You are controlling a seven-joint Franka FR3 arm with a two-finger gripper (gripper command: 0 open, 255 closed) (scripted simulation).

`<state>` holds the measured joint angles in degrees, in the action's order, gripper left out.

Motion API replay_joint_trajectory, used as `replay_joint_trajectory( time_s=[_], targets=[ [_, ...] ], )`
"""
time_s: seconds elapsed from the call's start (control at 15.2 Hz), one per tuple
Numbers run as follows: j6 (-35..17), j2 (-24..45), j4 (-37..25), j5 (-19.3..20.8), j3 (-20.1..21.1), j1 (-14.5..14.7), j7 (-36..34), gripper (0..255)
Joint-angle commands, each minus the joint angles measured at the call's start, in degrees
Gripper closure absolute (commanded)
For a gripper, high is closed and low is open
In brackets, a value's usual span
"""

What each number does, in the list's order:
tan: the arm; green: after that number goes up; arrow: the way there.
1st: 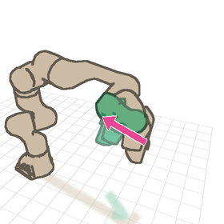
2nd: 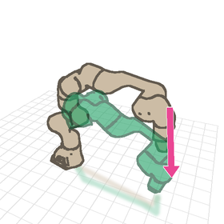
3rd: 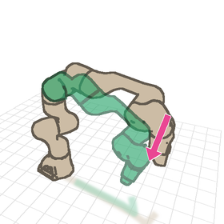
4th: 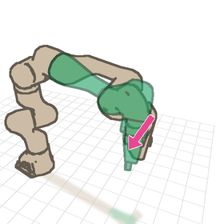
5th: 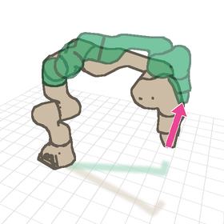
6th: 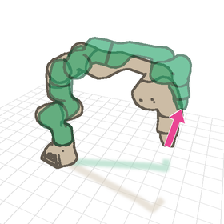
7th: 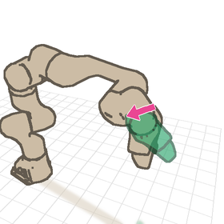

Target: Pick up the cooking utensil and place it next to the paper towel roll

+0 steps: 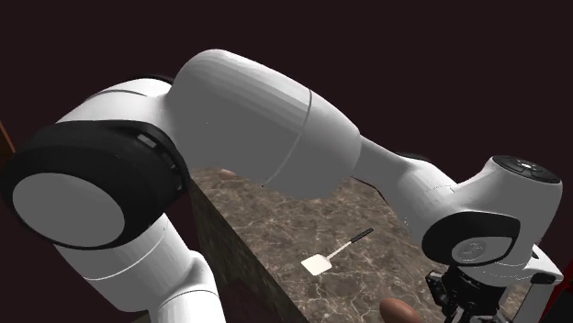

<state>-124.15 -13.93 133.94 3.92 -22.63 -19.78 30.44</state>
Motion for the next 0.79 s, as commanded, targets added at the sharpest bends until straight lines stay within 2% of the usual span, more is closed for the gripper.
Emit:
replay_joint_trajectory(
  time_s=[0.0,0.73],
  targets=[
    [-1.95,0.8,1.16,-0.24,-0.22,0.04,0.25,255],
    [-11.04,5.83,5.53,-2.31,-1.25,0.45,2.12,255]
  ],
)
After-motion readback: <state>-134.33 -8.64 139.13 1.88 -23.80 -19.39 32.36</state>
